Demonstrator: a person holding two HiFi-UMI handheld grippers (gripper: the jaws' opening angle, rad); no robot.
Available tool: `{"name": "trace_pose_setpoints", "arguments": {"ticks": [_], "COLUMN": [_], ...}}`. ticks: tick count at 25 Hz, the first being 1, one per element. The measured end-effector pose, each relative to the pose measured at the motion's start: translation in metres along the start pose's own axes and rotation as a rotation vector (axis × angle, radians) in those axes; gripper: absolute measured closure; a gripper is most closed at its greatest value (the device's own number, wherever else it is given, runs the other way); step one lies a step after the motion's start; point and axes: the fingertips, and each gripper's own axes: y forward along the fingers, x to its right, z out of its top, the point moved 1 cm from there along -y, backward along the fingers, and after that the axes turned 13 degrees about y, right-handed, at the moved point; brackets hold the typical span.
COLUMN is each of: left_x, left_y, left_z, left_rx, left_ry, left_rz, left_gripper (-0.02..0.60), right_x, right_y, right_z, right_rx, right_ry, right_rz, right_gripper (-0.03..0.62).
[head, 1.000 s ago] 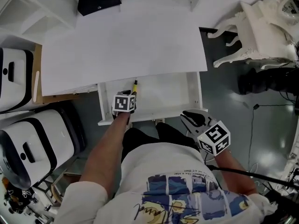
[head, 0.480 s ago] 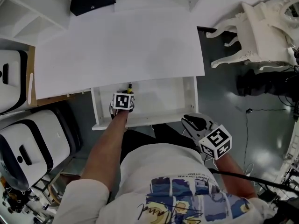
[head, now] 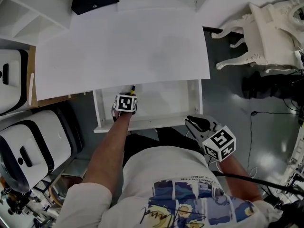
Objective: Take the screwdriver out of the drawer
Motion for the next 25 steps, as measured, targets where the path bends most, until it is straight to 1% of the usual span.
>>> {"name": "trace_pose_setpoints", "arguments": {"ticks": [4, 9, 13, 18, 22, 25], "left_x": [0.006, 0.017, 0.021, 0.026, 0.026, 0.026], "left_y": [-0.006, -0.021, -0.036, -0.059, -0.085, -0.11], "left_z": [0.001, 0.0, -0.001, -0.012, -0.018, -0.024], "left_rx": [0.0, 0.01, 0.01, 0.01, 0.036, 0.073], "left_ry": [0.005, 0.058, 0.082, 0.122, 0.157, 0.185], "left_rz": [-0.022, -0.068, -0.114, -0.172, -0.215, -0.241], "left_gripper": [0.492, 0.494, 0.494, 0.494, 0.494, 0.494], "right_x": [0.0, -0.011, -0.02, -0.038, -0.054, -0.07], "right_y": [0.006, 0.016, 0.024, 0.032, 0.042, 0.049], "right_z": [0.004, 0.008, 0.016, 0.019, 0.023, 0.025], "right_rx": [0.006, 0.021, 0.036, 0.051, 0.063, 0.072], "right_ry": [-0.003, -0.015, -0.031, -0.052, -0.071, -0.083], "right_rz": [0.008, 0.029, 0.04, 0.047, 0.046, 0.046], "right_gripper": [0.528, 0.53, 0.53, 0.53, 0.53, 0.53]}}
